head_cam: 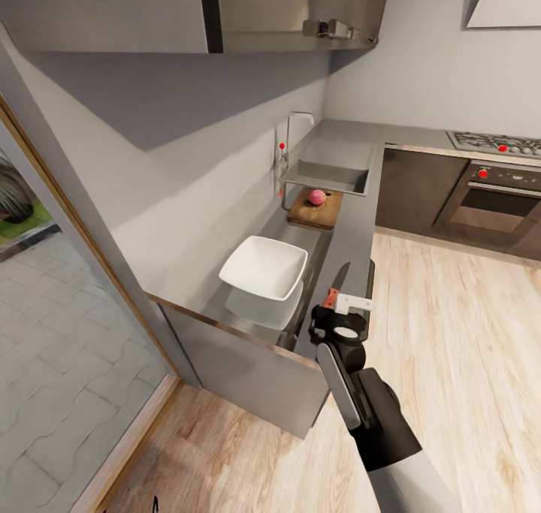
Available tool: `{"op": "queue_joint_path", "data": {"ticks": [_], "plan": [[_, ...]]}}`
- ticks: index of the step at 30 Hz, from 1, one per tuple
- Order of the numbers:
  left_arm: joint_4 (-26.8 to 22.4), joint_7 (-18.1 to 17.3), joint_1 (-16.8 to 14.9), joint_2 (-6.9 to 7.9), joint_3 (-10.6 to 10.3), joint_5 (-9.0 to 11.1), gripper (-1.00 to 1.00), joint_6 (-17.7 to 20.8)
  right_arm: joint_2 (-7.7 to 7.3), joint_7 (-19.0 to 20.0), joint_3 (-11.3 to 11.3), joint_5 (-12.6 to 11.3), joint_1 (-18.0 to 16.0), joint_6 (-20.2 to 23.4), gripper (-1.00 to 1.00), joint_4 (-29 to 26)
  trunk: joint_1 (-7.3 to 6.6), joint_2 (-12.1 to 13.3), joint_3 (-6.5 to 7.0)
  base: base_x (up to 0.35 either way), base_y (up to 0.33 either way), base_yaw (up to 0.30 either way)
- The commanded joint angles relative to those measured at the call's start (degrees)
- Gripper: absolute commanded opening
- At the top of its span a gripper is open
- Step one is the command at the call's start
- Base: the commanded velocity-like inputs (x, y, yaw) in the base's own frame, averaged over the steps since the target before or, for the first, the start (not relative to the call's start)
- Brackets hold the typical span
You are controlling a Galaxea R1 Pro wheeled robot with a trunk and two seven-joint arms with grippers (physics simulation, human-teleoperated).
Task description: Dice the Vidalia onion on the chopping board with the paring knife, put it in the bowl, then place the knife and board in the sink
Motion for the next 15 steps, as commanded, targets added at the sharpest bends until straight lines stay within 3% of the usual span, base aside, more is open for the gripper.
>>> {"op": "queue_joint_path", "data": {"ticks": [1,15], "plan": [[0.2,0.6,-0.1,-0.02,-0.3,-0.3,1.00,-0.2,0.00,-0.3,0.3,-1.4,0.0,0.5,1.00,1.5,0.01,0.0,-0.06,0.000,0.000,0.000],[0.2,0.6,-0.1,-0.04,-0.3,-0.3,1.00,-0.1,0.00,-0.4,0.7,-1.3,0.0,0.5,1.00,1.2,0.01,0.0,-0.06,0.000,0.000,0.000]]}}
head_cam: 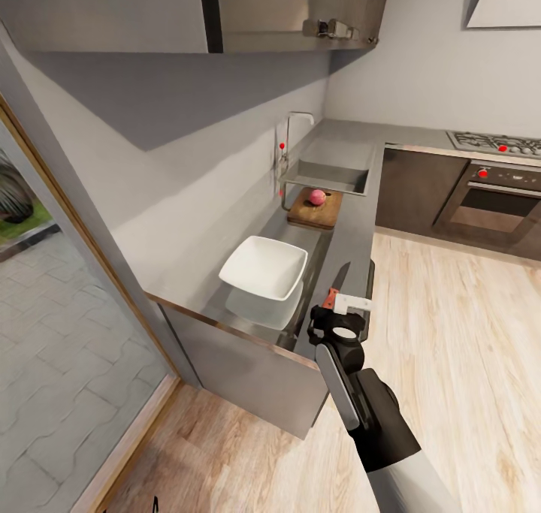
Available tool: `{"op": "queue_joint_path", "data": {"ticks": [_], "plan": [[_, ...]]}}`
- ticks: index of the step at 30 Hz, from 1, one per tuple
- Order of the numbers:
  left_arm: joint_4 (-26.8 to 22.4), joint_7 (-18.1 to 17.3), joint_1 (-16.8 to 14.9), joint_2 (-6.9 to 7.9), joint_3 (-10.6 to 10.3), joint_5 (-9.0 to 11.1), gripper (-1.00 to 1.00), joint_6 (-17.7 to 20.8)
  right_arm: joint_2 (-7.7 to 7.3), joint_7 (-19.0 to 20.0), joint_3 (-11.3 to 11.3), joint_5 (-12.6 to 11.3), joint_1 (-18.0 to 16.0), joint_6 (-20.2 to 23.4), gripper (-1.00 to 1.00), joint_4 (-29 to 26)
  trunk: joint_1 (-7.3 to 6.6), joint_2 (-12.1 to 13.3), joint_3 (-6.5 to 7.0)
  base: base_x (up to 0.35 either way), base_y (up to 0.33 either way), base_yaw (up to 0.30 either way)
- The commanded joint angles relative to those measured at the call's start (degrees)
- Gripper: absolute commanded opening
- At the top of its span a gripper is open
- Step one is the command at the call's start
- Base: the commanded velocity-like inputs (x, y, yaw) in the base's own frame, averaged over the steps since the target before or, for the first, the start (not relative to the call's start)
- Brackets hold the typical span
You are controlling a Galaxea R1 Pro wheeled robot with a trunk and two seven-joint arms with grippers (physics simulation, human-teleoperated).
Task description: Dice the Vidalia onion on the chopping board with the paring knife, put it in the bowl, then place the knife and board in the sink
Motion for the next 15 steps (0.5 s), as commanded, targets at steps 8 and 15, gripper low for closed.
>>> {"op": "queue_joint_path", "data": {"ticks": [8,15], "plan": [[0.2,0.6,-0.1,0.00,-0.3,-0.4,1.00,-0.2,0.00,-0.3,0.1,-1.3,0.0,0.4,1.00,1.2,0.01,0.0,-0.06,0.000,0.000,0.000],[0.2,0.6,-0.1,-0.02,-0.3,-0.4,1.00,-0.2,0.00,-0.3,0.1,-1.3,0.0,0.4,1.00,1.2,0.01,0.0,-0.06,0.000,0.000,0.000]]}}
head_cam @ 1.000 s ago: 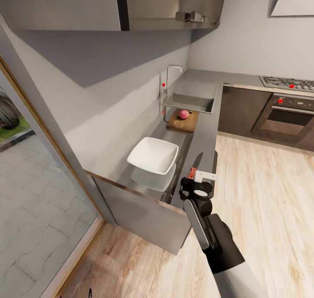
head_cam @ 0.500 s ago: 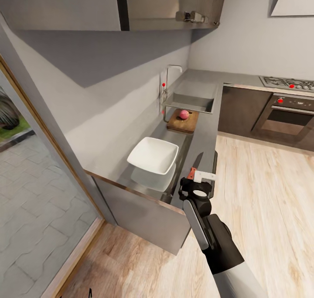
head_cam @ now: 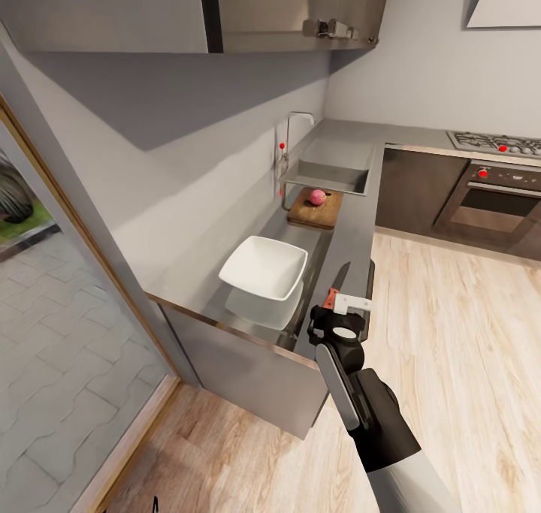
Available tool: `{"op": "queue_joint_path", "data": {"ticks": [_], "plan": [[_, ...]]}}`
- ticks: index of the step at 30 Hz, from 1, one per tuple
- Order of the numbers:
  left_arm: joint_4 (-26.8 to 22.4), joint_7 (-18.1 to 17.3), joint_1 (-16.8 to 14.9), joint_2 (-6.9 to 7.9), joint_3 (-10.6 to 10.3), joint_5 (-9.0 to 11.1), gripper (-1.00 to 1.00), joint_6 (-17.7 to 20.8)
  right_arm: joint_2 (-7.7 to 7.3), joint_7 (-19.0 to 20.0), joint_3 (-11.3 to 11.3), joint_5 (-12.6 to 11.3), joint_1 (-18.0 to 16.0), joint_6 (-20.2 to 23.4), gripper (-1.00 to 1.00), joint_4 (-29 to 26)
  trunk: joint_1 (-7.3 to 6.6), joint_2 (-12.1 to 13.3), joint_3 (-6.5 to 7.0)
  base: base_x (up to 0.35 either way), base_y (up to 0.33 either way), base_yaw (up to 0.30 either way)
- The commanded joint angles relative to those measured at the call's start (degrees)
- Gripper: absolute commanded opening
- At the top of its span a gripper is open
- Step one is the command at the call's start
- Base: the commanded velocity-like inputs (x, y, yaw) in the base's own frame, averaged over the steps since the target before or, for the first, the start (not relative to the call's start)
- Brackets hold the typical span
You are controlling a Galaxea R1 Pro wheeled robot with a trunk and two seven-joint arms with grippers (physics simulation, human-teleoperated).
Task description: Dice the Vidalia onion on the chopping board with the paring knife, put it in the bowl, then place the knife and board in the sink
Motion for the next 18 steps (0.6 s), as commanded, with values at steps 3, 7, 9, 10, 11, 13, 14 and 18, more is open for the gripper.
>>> {"op": "queue_joint_path", "data": {"ticks": [3,7,9,10,11,13,14,18], "plan": [[0.2,0.6,-0.1,-0.01,-0.3,-0.3,1.00,-0.2,0.00,-0.3,0.1,-1.3,0.0,0.4,1.00,1.2,0.01,0.0,-0.06,0.000,0.000,0.000],[0.2,0.6,-0.1,0.00,-0.3,-0.3,1.00,-0.2,0.00,-0.3,0.1,-1.3,0.0,0.4,-1.00,1.2,0.01,0.0,-0.06,0.000,0.000,0.000],[0.2,0.6,-0.1,0.00,-0.3,-0.3,1.00,-0.2,0.00,-0.3,0.1,-1.3,0.0,0.4,-1.00,1.2,0.01,0.0,-0.06,0.000,0.000,0.000],[0.2,0.6,-0.1,0.00,-0.3,-0.3,1.00,-0.2,0.00,-0.3,0.1,-1.3,0.0,0.4,-1.00,1.2,0.01,0.0,-0.06,0.000,0.000,0.000],[0.2,0.6,-0.1,0.00,-0.3,-0.3,1.00,-0.2,0.00,-0.3,0.1,-1.3,0.0,0.4,-1.00,1.2,0.01,0.0,-0.06,0.000,0.000,0.000],[0.2,0.6,-0.1,0.00,-0.3,-0.3,1.00,-0.2,0.00,-0.3,0.1,-1.3,0.0,0.4,-1.00,1.2,0.01,0.0,-0.06,0.000,0.000,0.000],[0.2,0.6,-0.1,0.00,-0.3,-0.3,1.00,-0.2,0.00,-0.3,0.1,-1.3,0.0,0.4,-1.00,1.2,0.01,0.0,-0.06,0.000,0.000,0.000],[0.2,0.6,-0.1,0.00,-0.3,-0.3,1.00,-0.2,0.00,-0.3,0.1,-1.3,0.0,0.4,-1.00,1.2,0.01,0.0,-0.06,0.000,0.000,0.000]]}}
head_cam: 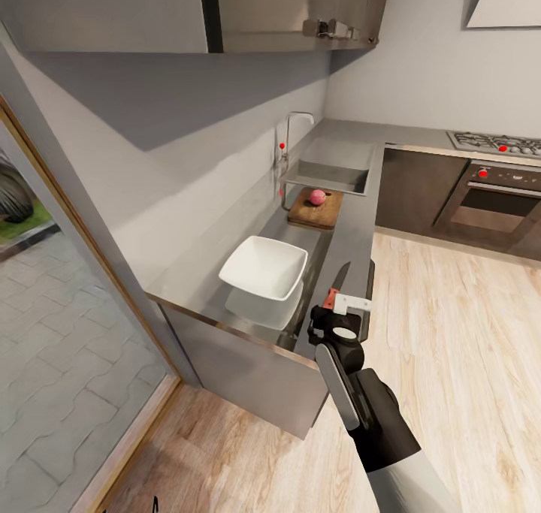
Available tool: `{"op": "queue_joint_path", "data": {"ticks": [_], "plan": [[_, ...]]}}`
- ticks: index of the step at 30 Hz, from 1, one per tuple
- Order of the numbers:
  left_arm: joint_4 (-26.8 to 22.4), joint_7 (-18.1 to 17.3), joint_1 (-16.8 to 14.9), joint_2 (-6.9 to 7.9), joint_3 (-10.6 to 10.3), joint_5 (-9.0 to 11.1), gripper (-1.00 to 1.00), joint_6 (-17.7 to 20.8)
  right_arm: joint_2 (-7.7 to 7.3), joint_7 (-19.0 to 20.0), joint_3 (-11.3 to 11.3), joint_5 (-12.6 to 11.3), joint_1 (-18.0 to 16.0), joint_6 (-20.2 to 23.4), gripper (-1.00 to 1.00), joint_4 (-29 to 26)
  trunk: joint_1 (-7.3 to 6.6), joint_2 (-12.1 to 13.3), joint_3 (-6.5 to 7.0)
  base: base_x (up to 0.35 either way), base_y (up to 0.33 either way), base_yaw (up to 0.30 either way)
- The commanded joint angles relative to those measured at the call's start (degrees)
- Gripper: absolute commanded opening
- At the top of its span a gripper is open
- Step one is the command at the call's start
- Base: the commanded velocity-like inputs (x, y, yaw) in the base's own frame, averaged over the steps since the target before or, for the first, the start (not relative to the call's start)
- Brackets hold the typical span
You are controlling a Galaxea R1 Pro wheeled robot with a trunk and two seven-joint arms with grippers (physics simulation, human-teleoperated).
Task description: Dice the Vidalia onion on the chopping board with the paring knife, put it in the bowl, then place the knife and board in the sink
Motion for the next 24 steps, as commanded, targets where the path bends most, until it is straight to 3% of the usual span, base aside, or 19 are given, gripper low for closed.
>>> {"op": "queue_joint_path", "data": {"ticks": [1,11,24], "plan": [[0.2,0.6,-0.1,-0.04,-0.3,-0.3,1.00,-0.2,0.00,-0.4,0.0,-0.8,0.0,0.8,-1.00,1.0,0.01,0.0,-0.06,0.000,0.000,0.000],[0.2,0.6,-0.1,-0.07,-0.3,-0.3,1.00,-0.2,0.00,-0.4,0.0,-0.8,0.0,0.8,-1.00,1.0,0.01,0.0,0.01,0.000,0.000,0.000],[0.1,0.6,-0.1,-0.08,-0.3,-0.3,1.00,-0.2,0.00,-0.5,-0.1,-0.6,0.0,0.9,-1.00,0.8,0.01,0.0,1.11,0.000,0.000,0.000]]}}
